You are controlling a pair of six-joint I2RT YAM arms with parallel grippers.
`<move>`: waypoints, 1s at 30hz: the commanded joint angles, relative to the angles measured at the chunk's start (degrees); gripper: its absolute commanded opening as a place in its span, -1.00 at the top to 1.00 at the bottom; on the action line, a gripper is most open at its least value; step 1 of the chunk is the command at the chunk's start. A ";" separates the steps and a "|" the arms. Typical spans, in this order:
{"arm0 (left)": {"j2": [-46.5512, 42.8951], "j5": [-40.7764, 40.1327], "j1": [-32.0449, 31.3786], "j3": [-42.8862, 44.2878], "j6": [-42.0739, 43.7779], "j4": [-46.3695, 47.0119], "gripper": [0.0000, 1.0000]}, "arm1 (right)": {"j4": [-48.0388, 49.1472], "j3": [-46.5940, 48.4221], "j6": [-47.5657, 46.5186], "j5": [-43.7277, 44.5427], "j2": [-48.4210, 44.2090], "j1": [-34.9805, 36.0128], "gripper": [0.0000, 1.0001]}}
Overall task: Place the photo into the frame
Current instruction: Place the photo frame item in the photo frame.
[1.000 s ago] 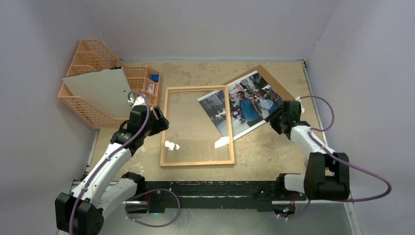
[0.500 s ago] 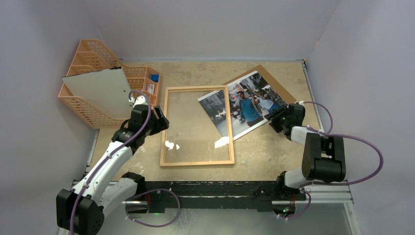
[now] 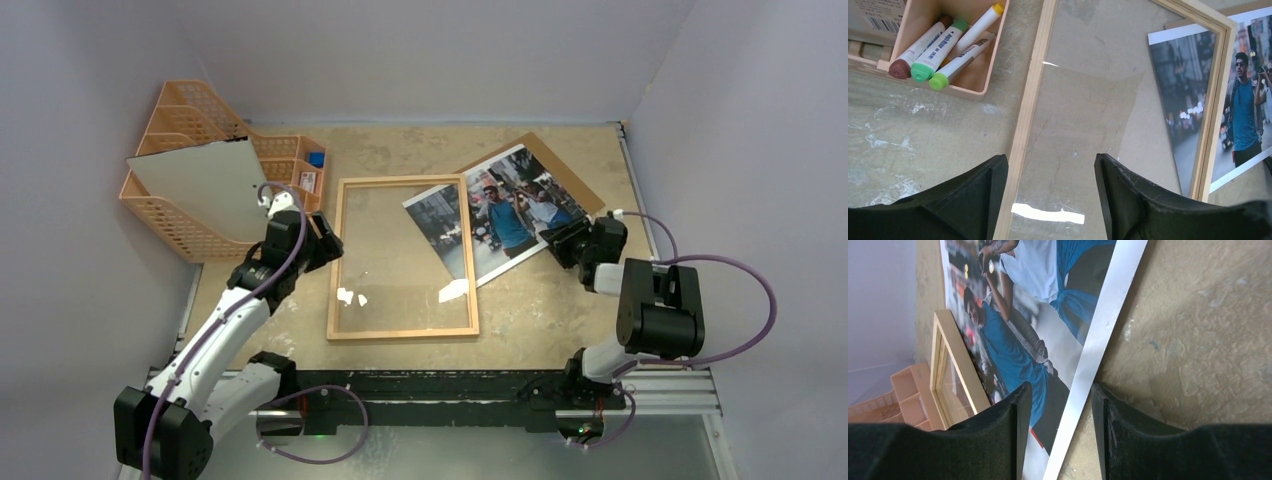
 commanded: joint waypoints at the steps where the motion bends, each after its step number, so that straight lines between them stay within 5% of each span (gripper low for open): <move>1: -1.51 -1.34 0.12 2.06 -0.62 0.28 -0.35 | 2.77 -1.81 0.92 -4.93 1.66 0.06 0.01; 20: 0.68 3.19 0.14 2.70 -1.10 1.32 -0.35 | 22.46 -6.55 5.64 -8.95 1.40 0.04 0.54; 30: 0.92 3.38 0.14 1.98 -1.31 1.46 -0.35 | 26.82 -2.45 5.16 -10.70 10.72 0.05 0.46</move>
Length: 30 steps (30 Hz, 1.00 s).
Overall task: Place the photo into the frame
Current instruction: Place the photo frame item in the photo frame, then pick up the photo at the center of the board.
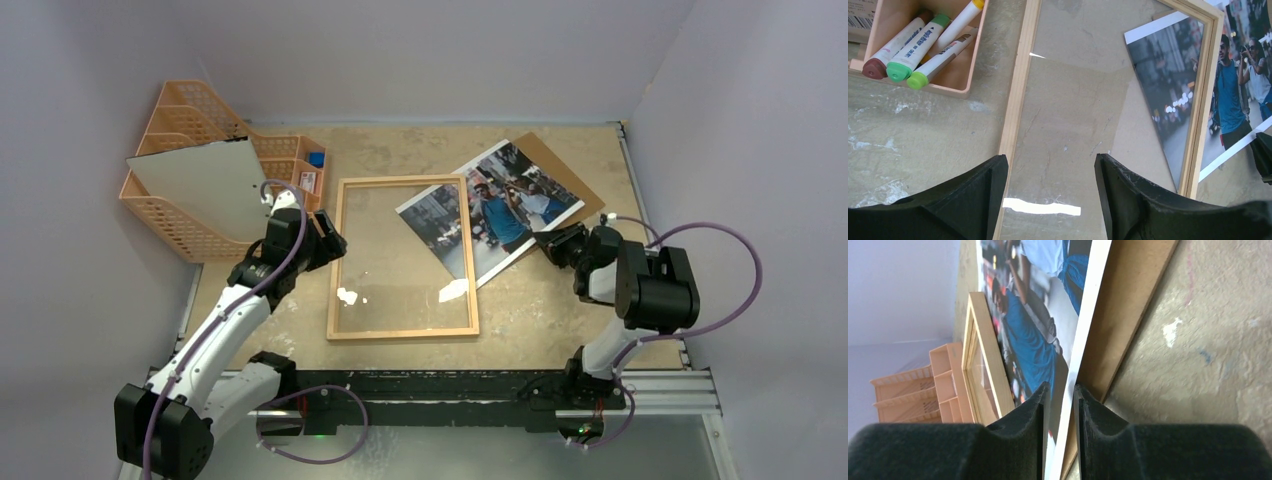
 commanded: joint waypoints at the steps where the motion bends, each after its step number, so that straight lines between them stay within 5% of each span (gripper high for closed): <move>1: 0.28 0.51 0.16 0.97 -1.19 1.84 -0.35 | 5.80 2.94 -0.19 -3.24 4.48 0.12 0.46; 20: 2.60 0.31 0.16 -0.28 -0.55 4.02 -0.35 | 8.31 8.83 -1.09 -4.73 10.68 5.64 0.41; 23: 2.13 0.01 0.16 -0.22 -0.82 3.59 -0.35 | 7.76 9.78 -1.87 -2.57 10.32 6.57 0.50; 27: 0.96 -0.14 0.16 0.15 -1.12 3.35 -0.35 | 3.55 11.93 -4.47 0.75 8.23 6.92 0.95; 30: 0.28 -0.55 0.16 0.58 -1.12 2.67 -0.36 | -1.33 13.50 -7.66 4.06 4.54 6.92 1.00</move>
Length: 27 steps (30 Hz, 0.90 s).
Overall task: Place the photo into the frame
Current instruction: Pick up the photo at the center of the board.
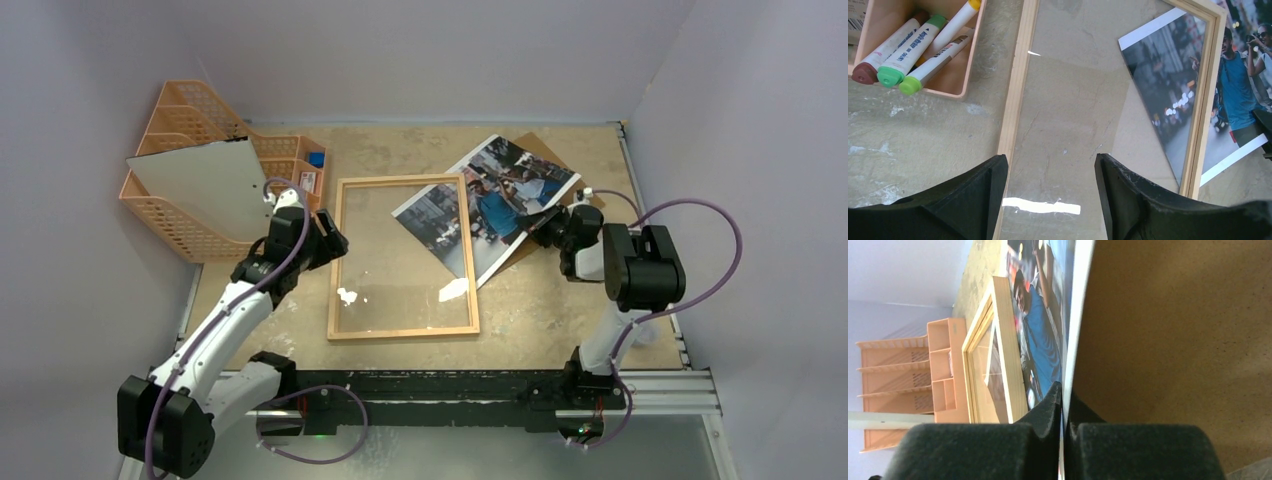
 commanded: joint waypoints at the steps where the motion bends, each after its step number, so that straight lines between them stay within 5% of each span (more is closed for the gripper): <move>1: -2.11 -0.81 0.16 0.91 -0.99 0.74 -0.36 | -6.50 3.16 -6.28 7.17 -7.45 0.14 1.00; 13: -3.71 -1.36 0.16 1.44 -0.43 -0.70 -0.41 | -30.56 16.55 -21.30 18.87 -29.24 0.14 1.00; 27: -4.63 2.23 0.16 3.98 3.02 0.60 -0.55 | -36.24 27.36 -26.31 -11.59 -39.42 1.33 1.00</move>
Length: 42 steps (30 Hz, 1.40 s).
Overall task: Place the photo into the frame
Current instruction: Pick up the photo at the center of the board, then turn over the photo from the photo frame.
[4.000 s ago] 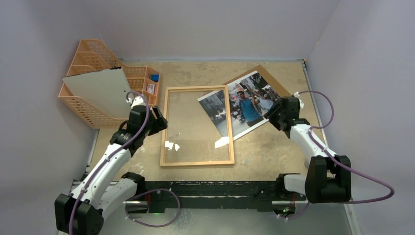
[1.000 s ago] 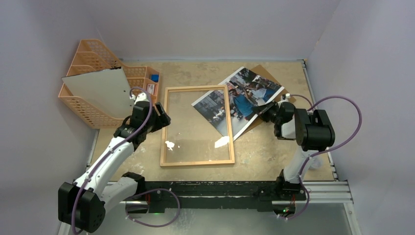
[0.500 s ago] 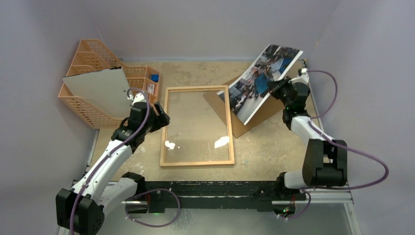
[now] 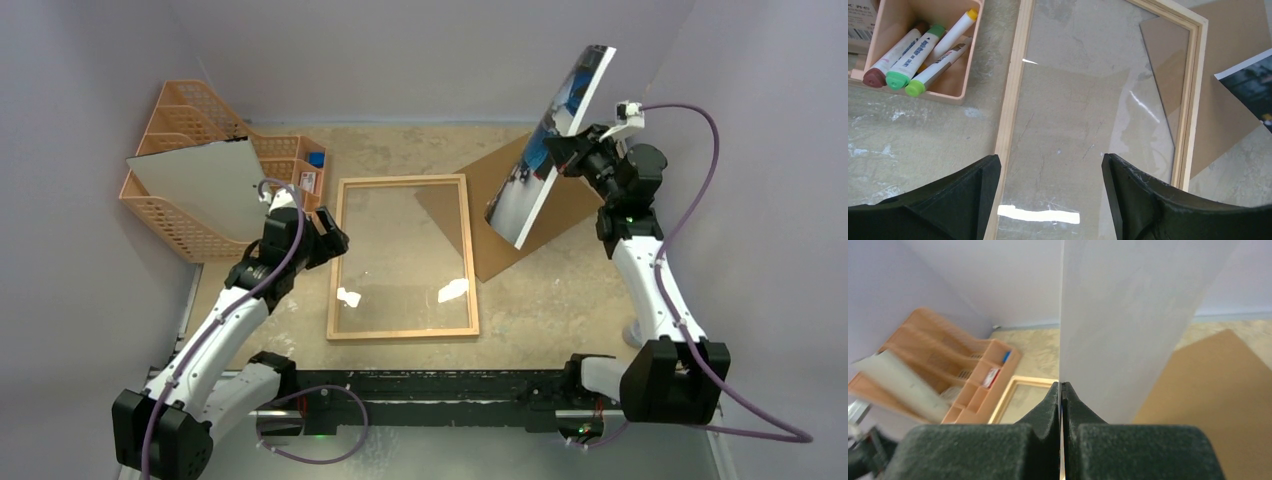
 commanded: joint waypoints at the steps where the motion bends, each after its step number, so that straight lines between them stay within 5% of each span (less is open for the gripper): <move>1: -1.37 2.65 0.14 4.07 3.20 1.72 -0.54 | 0.11 3.60 -1.42 -14.86 -3.79 1.01 1.00; 11: 0.68 14.73 0.14 12.58 7.83 7.48 -0.54 | 1.46 5.76 0.89 -28.66 -7.15 4.99 1.00; 19: 2.98 17.69 0.14 19.59 8.37 9.91 -0.56 | 1.01 5.79 4.15 -29.02 -9.06 6.15 1.00; 31: 7.17 29.81 -0.35 19.25 -0.29 19.56 -0.56 | -21.85 12.60 -0.38 -12.18 -8.51 7.84 1.00; 42: 10.97 28.46 -6.15 17.44 -6.53 26.49 -0.56 | -41.29 22.70 -6.25 10.31 -4.13 10.52 1.00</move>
